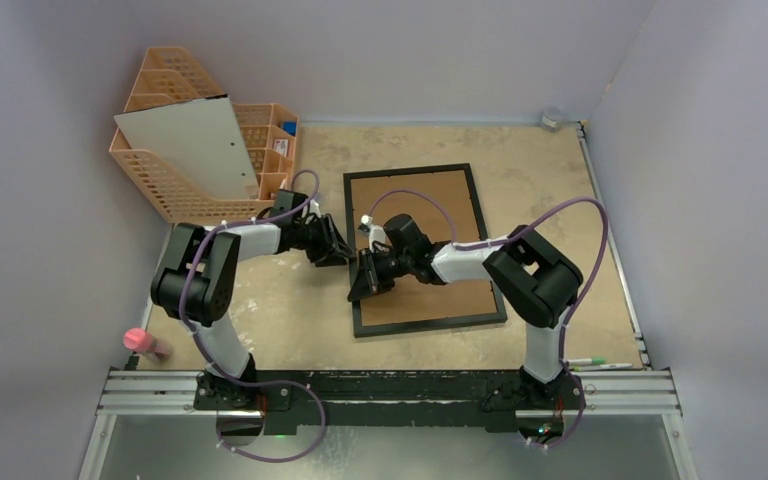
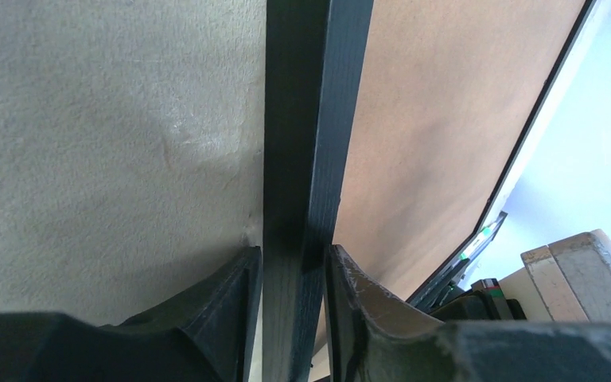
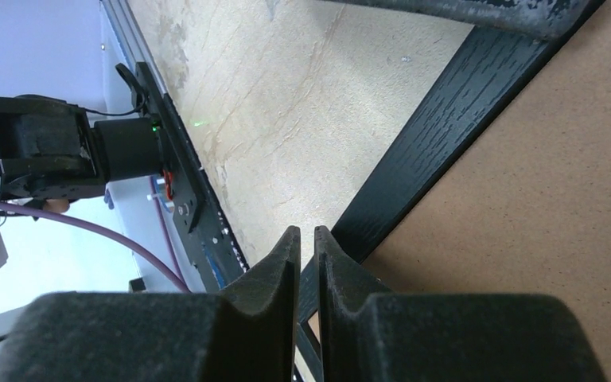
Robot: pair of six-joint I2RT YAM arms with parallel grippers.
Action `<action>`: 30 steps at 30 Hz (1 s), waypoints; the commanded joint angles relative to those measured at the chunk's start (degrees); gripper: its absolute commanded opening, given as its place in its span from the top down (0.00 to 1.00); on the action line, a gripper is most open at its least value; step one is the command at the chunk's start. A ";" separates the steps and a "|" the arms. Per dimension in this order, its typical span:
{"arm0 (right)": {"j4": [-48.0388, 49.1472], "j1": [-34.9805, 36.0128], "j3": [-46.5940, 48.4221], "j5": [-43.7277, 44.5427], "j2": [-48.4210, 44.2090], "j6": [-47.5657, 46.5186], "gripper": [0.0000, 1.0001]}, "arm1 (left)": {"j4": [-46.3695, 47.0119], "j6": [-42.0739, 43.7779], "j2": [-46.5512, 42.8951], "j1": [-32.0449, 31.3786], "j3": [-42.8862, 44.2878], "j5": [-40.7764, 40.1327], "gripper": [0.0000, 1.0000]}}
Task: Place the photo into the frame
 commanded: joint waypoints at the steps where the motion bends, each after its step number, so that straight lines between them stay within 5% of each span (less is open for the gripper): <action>1: -7.51 -0.96 -0.76 3.30 1.86 -2.10 0.85 | -2.81 1.28 1.35 -0.40 -0.92 -4.79 0.66; 30: -14.64 -6.34 -4.93 10.59 5.21 -3.24 0.87 | -5.09 1.92 2.79 -0.40 -0.08 -9.53 0.73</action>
